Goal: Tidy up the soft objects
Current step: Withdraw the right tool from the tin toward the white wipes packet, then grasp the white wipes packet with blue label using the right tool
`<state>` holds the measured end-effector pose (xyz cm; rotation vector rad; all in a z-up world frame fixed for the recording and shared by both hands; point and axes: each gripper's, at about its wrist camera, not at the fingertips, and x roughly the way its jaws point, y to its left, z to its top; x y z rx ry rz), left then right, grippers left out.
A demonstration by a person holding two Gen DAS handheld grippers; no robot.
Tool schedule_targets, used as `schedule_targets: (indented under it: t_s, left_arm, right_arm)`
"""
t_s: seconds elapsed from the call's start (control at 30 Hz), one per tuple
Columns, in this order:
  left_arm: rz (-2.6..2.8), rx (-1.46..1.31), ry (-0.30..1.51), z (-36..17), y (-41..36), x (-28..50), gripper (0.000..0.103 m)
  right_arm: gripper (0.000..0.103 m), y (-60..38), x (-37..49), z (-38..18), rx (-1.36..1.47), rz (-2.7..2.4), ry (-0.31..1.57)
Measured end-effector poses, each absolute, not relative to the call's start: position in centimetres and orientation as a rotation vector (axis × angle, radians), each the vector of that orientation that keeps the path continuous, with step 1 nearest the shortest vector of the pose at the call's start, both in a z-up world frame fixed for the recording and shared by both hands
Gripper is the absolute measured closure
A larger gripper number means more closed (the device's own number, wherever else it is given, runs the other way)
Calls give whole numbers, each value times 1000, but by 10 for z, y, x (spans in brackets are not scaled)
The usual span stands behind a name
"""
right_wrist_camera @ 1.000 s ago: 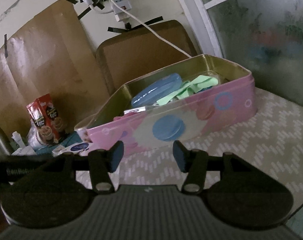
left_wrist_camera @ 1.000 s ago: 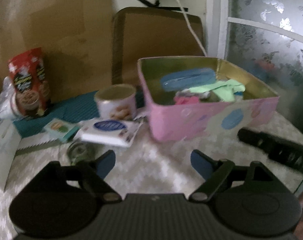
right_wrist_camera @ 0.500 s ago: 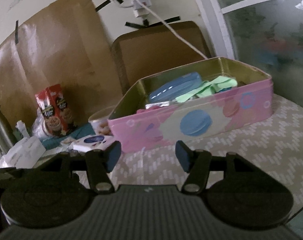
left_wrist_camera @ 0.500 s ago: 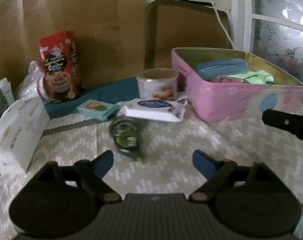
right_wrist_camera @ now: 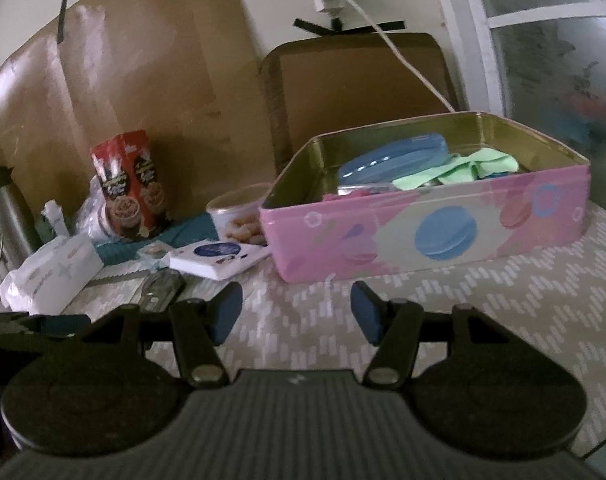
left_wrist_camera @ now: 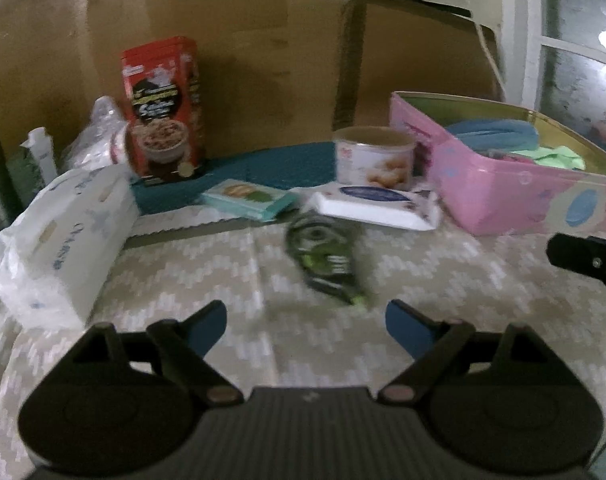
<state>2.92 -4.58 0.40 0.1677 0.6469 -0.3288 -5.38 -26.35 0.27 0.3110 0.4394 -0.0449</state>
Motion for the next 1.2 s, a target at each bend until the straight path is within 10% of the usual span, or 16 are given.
schedule_targets:
  t_s: [0.57,0.73,1.2]
  left_arm:
    - [-253,-37,627,0,12,50,13]
    - [-264,-40,628,0,11,50,13]
    - [-473,-157,635,8,9,40,11]
  right_arm:
    - [51,-184,36,-14,-355,144,497]
    - [82,-186,43,-12,-401,137,491]
    - [96,-240,-95,-12,-212,124,489]
